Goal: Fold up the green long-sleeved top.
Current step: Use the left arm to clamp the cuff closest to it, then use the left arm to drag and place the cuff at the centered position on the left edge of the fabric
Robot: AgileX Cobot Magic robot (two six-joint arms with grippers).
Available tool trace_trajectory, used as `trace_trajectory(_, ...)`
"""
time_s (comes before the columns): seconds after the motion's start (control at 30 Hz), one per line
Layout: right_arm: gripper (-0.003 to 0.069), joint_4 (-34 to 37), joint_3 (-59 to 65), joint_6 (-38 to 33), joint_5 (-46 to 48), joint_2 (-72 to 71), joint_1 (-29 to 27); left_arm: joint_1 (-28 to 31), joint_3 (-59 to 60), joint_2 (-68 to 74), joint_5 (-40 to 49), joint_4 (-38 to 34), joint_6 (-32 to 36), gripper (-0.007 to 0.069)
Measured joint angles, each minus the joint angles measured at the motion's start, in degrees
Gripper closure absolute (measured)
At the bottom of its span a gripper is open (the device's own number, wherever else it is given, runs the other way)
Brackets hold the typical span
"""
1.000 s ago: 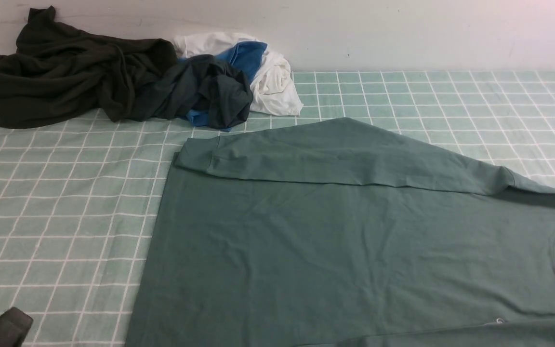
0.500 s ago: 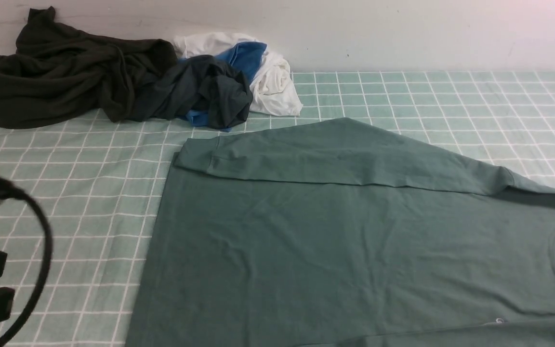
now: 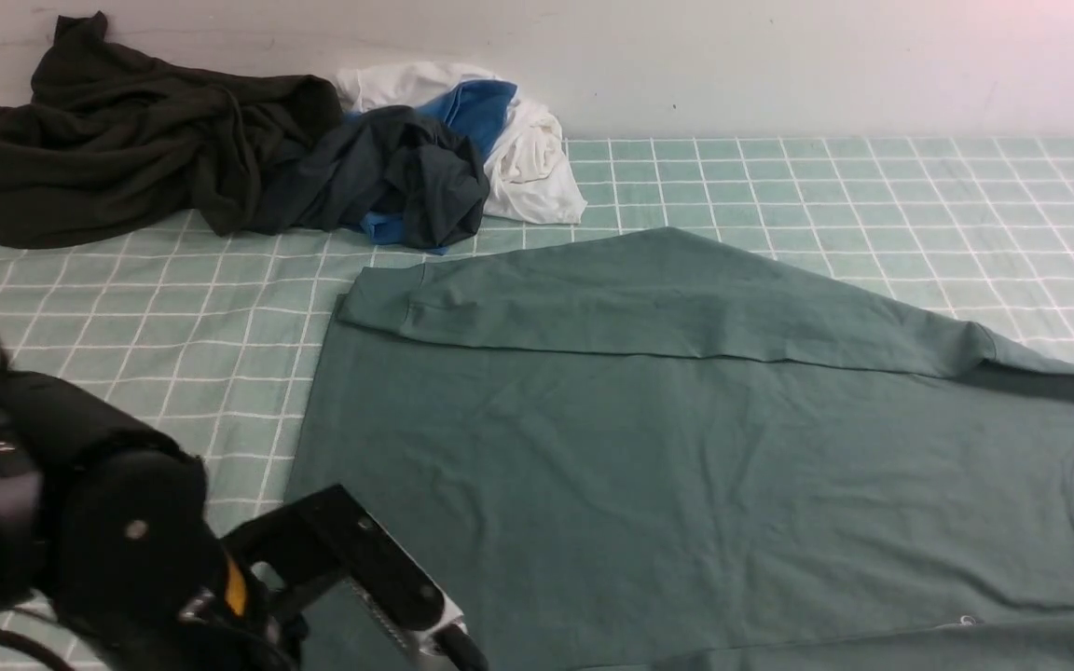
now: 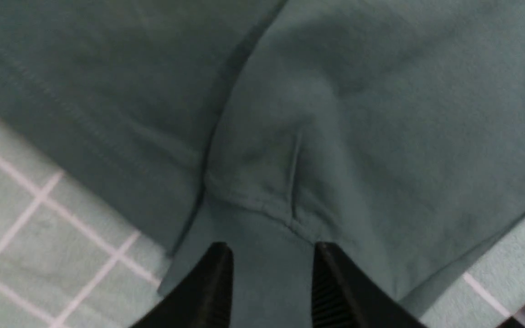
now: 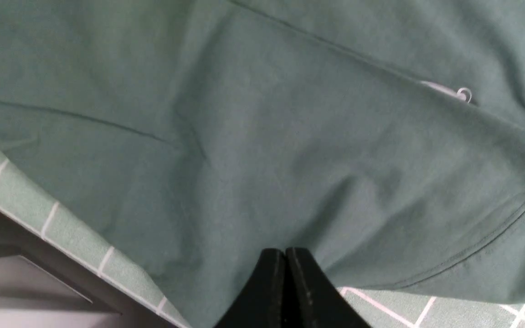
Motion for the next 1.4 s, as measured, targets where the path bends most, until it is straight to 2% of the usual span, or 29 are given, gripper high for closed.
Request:
trace_trajectory(0.13, 0.0673, -0.05, 0.21, 0.00, -0.21, 0.00, 0.06, -0.65, 0.00, 6.55, -6.00, 0.35, 0.00, 0.0252)
trace_trajectory(0.33, 0.0673, -0.05, 0.21, 0.00, -2.14, 0.00, 0.06, -0.65, 0.00, 11.31, -8.27, 0.97, -0.18, 0.0229)
trace_trajectory(0.47, 0.0673, -0.05, 0.21, 0.00, -3.33, 0.00, 0.06, -0.66, 0.00, 12.46, -8.46, 0.90, -0.23, 0.0291)
trace_trajectory(0.5, 0.0673, -0.05, 0.21, 0.00, -3.60, 0.00, 0.06, -0.66, -0.17, 12.50, -8.10, 0.36, -0.23, 0.0370)
trace_trajectory(0.53, 0.0673, -0.05, 0.21, 0.00, -3.60, 0.00, 0.06, -0.66, -0.17, 12.50, -7.99, 0.25, -0.23, 0.0382)
trace_trajectory(0.57, 0.0673, -0.05, 0.21, 0.00, -3.74, 0.00, 0.06, -0.66, -0.81, 12.36, -6.99, -0.44, -0.23, 0.0480)
trace_trajectory(0.6, 0.0673, -0.05, 0.21, 0.00, -3.78, 0.00, 0.06, -0.66, -1.25, 12.22, -6.05, -0.54, -0.23, 0.0527)
trace_trajectory(0.7, 0.0673, -0.80, 0.21, 0.00, -3.81, 0.00, 0.06, -0.66, -4.43, 11.10, -2.39, 0.11, -0.23, 0.0605)
trace_trajectory(0.9, 0.0673, -7.23, 0.21, 4.44, -5.19, 0.00, 0.06, -0.60, -15.15, 10.03, 4.02, 7.84, -0.47, 0.0608)
trace_trajectory(0.97, 0.0673, -12.57, 0.21, 10.09, -6.78, 0.49, 0.06, 0.42, -21.73, 11.07, 6.47, 11.67, -0.58, 0.0607)
trace_trajectory(1.13, 0.0673, -19.78, 0.21, 18.37, -9.30, 4.74, 0.06, 3.67, -33.40, 16.98, 9.73, 12.67, -0.10, 0.0604)
trace_trajectory(1.4, 0.0673, -20.98, 0.21, 20.61, -11.76, 11.11, 0.06, 6.84, -44.26, 27.27, 12.08, 12.61, 1.91, 0.0604)
